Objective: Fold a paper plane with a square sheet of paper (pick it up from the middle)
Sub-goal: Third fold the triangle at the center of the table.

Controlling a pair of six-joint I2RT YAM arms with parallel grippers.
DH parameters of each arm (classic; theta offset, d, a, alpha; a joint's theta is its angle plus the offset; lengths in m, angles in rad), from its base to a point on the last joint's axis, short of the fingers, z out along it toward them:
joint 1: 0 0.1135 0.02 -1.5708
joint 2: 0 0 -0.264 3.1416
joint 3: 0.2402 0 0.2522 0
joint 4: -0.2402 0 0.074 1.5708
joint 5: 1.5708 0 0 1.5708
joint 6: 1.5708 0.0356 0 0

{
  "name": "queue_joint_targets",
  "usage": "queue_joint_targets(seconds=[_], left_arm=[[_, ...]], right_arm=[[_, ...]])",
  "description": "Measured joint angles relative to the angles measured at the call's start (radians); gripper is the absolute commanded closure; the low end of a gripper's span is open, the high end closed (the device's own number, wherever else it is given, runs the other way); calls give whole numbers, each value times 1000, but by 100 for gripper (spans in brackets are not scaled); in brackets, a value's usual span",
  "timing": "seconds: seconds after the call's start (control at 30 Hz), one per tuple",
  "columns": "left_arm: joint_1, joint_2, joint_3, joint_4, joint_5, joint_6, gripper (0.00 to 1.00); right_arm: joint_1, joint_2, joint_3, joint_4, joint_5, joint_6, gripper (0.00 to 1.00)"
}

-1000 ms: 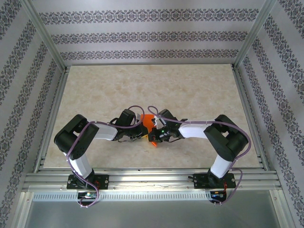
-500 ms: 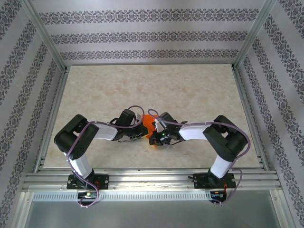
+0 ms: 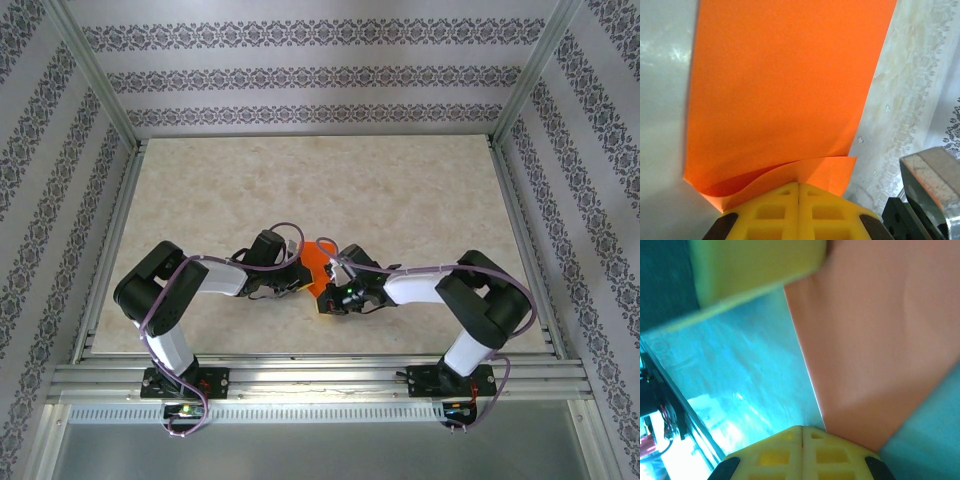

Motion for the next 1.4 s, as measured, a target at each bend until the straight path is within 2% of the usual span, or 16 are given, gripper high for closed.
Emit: queue_joint_targets(seconds=[0.2, 0.33, 0.5, 0.63, 1.07, 1.27, 1.4], left_arm=[[0, 0, 0, 1, 0, 0, 100], [0, 0, -4, 8, 0, 0, 100], [0, -1, -10, 21, 0, -1, 100], [0, -2, -14, 27, 0, -7, 100], [0, -3, -18, 34, 0, -7, 100], [0, -12, -19, 21, 4, -7, 100], [0, -56, 0, -63, -1, 0, 100]], right_arm=[[2, -48, -58, 13, -11, 11, 95], [-1, -132, -77, -35, -11, 23, 97], [-58, -246, -53, -43, 9, 45, 98], [-93, -193, 8, -48, 20, 48, 99], [-58, 61, 125, -55, 5, 51, 99], [-58, 87, 98, -20, -12, 44, 100], [-58, 87, 89, 1, -21, 40, 100]])
